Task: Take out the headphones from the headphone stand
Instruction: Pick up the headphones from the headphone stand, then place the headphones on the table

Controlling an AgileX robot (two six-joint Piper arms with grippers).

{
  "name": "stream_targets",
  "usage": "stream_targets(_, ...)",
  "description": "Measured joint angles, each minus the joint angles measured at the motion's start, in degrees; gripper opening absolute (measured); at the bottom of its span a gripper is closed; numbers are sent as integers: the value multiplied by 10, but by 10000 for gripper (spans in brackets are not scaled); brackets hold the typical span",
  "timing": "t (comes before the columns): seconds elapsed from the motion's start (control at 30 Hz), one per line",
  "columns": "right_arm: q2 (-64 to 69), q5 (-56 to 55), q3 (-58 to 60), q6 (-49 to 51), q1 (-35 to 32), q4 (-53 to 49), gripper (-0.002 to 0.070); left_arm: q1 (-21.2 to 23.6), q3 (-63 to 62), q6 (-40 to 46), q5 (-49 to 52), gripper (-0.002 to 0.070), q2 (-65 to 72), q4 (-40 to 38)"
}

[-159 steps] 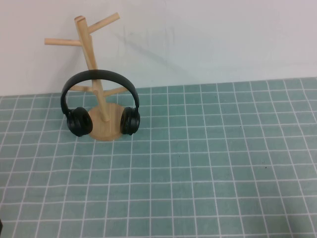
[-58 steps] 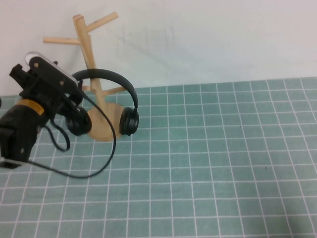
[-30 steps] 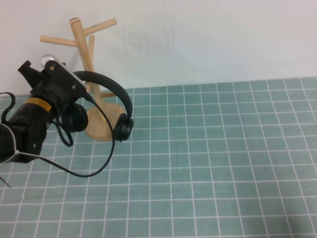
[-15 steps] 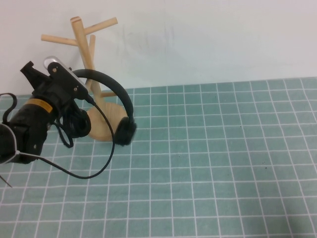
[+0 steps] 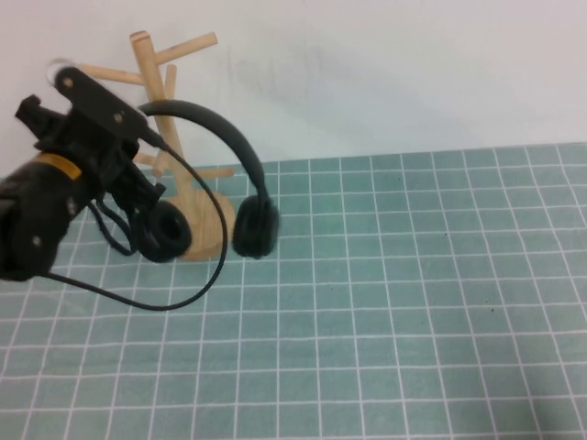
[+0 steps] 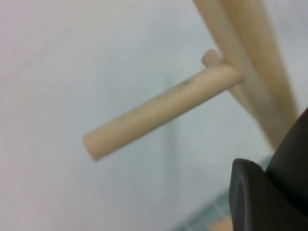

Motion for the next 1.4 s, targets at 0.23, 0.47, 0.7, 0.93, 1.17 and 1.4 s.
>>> stream_targets(0.23,0,0,0,0,0,0,-8,-12,0,-51,263,52,-117,-178)
stream_targets(0.47,0,0,0,0,0,0,-8,-12,0,-176,570,52,-153,-213)
stream_targets(0.7,0,0,0,0,0,0,-8,-19,0,-249,684,52,-96,-168)
stream_targets(0.93,0,0,0,0,0,0,-8,-94,-26,-295,649,52,2,-123)
stream_targets(1.17,0,0,0,0,0,0,-8,-143,-132,-375,651,52,120,-29)
stream_targets(1.4,0,0,0,0,0,0,-8,-149,-214,-401,699,52,207,25)
